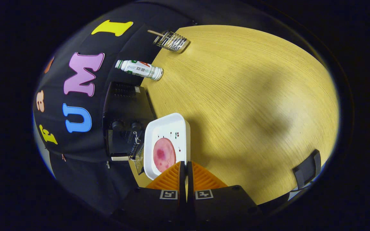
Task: Open the toaster oven, put the food inside, and close the toaster oven door.
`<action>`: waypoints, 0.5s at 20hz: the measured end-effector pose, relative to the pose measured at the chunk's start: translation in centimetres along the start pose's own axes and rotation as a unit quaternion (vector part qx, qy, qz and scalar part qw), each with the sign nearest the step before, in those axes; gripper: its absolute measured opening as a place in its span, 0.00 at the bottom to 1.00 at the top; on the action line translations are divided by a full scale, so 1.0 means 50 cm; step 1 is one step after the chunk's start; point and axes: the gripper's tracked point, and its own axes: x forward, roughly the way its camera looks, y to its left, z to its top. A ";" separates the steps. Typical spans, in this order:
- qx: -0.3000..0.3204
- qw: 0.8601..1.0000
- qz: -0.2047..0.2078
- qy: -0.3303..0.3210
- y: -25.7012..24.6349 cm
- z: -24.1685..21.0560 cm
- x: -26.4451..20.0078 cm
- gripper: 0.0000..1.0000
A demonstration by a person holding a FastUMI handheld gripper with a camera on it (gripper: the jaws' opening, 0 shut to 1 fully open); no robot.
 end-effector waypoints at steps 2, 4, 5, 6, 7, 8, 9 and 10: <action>0.005 1.000 0.014 -0.005 0.030 -0.025 -0.009 0.05; 0.004 1.000 0.025 -0.009 0.061 -0.063 -0.024 0.05; 0.003 0.999 0.030 -0.010 0.079 -0.085 -0.026 0.05; 0.002 0.999 0.037 -0.010 0.099 -0.105 -0.023 0.05; 0.001 0.999 0.044 -0.009 0.118 -0.129 -0.023 0.05; 0.001 0.999 0.052 -0.008 0.140 -0.152 -0.023 0.05; 0.001 0.998 0.057 -0.009 0.160 -0.174 -0.017 0.05; 0.001 0.998 0.061 -0.015 0.181 -0.192 -0.008 0.05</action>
